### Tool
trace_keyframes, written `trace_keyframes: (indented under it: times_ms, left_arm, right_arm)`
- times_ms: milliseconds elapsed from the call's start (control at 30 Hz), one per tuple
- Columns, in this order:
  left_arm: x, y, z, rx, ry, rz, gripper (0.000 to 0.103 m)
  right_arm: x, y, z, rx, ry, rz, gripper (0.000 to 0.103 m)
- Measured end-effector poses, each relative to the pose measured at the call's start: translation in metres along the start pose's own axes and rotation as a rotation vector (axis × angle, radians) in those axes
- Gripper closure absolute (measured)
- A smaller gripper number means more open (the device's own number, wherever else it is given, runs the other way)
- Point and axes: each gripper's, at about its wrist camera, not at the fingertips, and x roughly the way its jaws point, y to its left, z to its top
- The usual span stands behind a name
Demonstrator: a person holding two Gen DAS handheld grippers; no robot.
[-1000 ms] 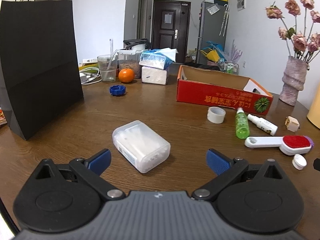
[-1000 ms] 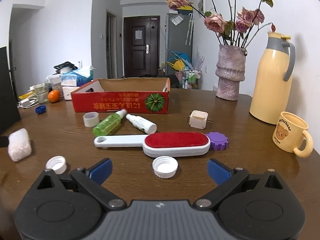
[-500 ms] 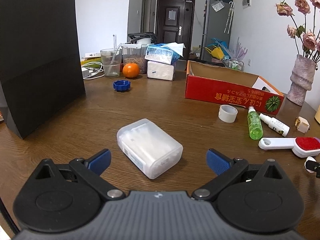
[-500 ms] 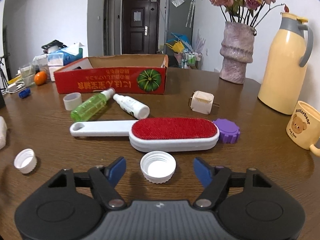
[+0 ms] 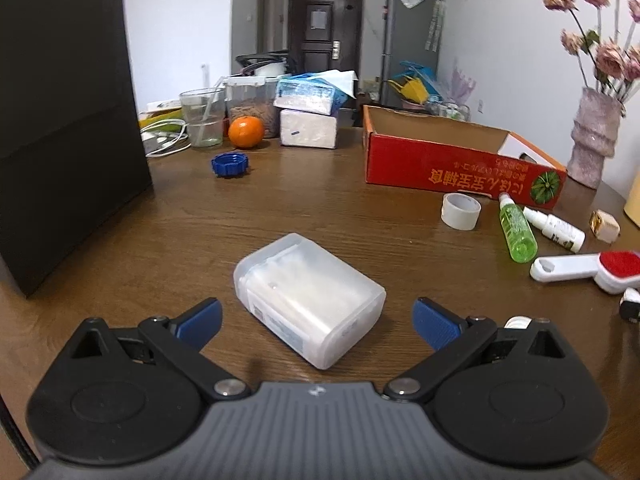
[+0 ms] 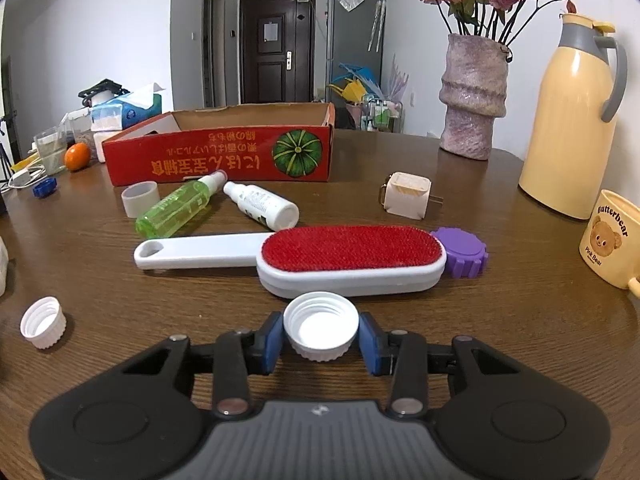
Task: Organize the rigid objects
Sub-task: 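Move left tool toward the clear plastic box while right tool closes on a white bottle cap, then grasp the clear plastic box with left tool while right tool lifts the white cap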
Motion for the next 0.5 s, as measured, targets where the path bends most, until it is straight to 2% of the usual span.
trace_keyframes:
  times_ms: [300, 500]
  left_arm:
    - [0.023, -0.002, 0.002, 0.162, 0.020, -0.008, 0.000]
    - [0.042, 0.004, 0.007, 0.197, 0.052, -0.052, 0.000]
  right_arm:
    - [0.000, -0.003, 0.000, 0.013, 0.002, -0.007, 0.064]
    - [0.000, -0.004, 0.000, 0.016, 0.003, -0.006, 0.064]
